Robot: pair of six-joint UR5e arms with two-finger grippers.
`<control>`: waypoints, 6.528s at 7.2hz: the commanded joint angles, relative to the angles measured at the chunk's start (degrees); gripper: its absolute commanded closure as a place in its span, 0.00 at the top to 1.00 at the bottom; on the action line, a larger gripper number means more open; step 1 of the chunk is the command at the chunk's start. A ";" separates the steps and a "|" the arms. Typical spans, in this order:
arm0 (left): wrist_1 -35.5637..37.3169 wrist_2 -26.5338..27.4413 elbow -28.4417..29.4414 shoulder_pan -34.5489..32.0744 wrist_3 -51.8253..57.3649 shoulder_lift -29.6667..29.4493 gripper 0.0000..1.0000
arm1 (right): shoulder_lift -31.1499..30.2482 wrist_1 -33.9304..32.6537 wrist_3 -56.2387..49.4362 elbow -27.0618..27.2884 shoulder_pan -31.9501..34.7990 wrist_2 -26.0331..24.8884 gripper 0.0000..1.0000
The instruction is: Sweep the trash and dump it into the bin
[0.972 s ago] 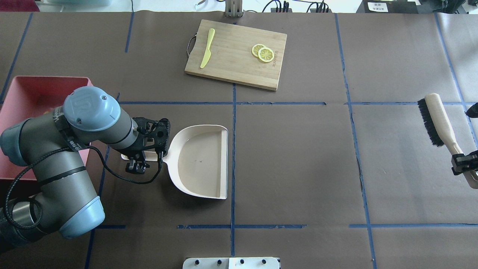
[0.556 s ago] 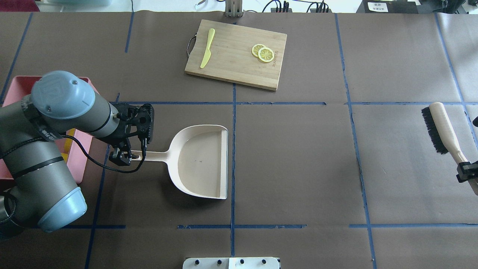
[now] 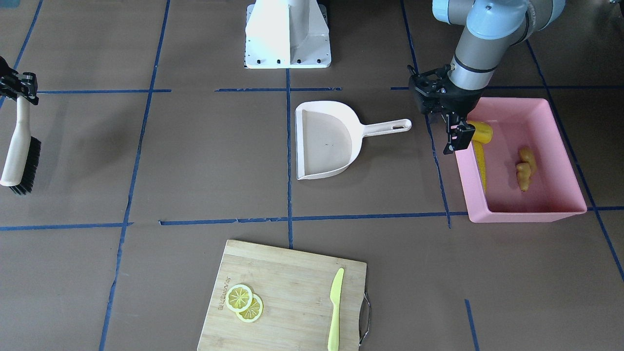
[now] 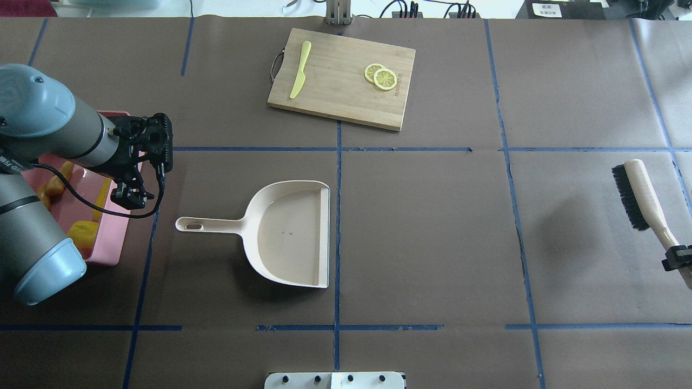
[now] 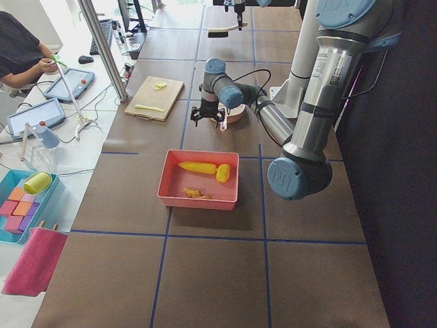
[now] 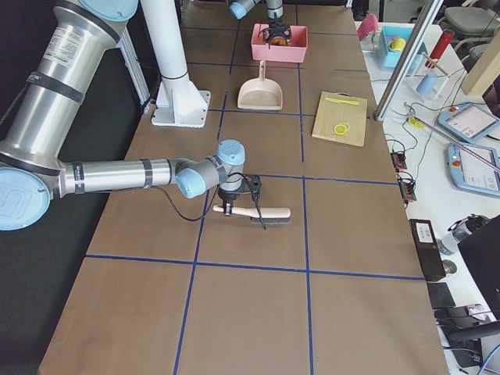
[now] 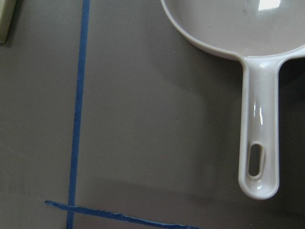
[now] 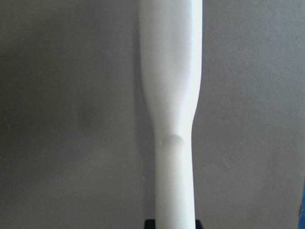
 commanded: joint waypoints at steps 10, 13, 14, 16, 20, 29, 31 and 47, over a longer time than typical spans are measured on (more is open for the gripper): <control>0.03 0.12 0.12 -1.64 -0.02 1.06 1.00 | 0.22 4.94 -0.21 -5.72 -1.07 1.20 0.39; 0.03 0.21 0.12 -1.81 0.41 1.06 1.00 | 0.57 5.21 0.32 -5.54 -0.89 1.99 1.00; 0.03 0.21 0.20 -3.46 2.16 1.75 1.00 | 0.48 5.21 0.40 -4.76 -0.55 1.99 1.00; 0.21 -0.23 1.16 -10.03 2.80 4.82 1.00 | 0.74 5.03 -0.47 -3.43 9.41 4.34 1.00; 1.44 -20.49 19.50 -34.37 2.26 5.19 1.00 | 4.07 -14.84 -27.37 -4.66 27.72 7.89 1.00; 13.31 -26.62 24.29 -46.19 -10.57 9.76 1.00 | 9.10 -23.45 -40.47 -10.72 35.05 7.88 1.00; 13.13 -18.04 24.20 -46.20 -14.50 9.49 1.00 | 9.27 -23.01 -40.47 -10.90 34.97 7.88 1.00; 5.92 -25.63 27.01 -45.58 -14.26 10.11 1.00 | 12.44 -23.18 -40.11 -13.63 34.88 9.99 1.00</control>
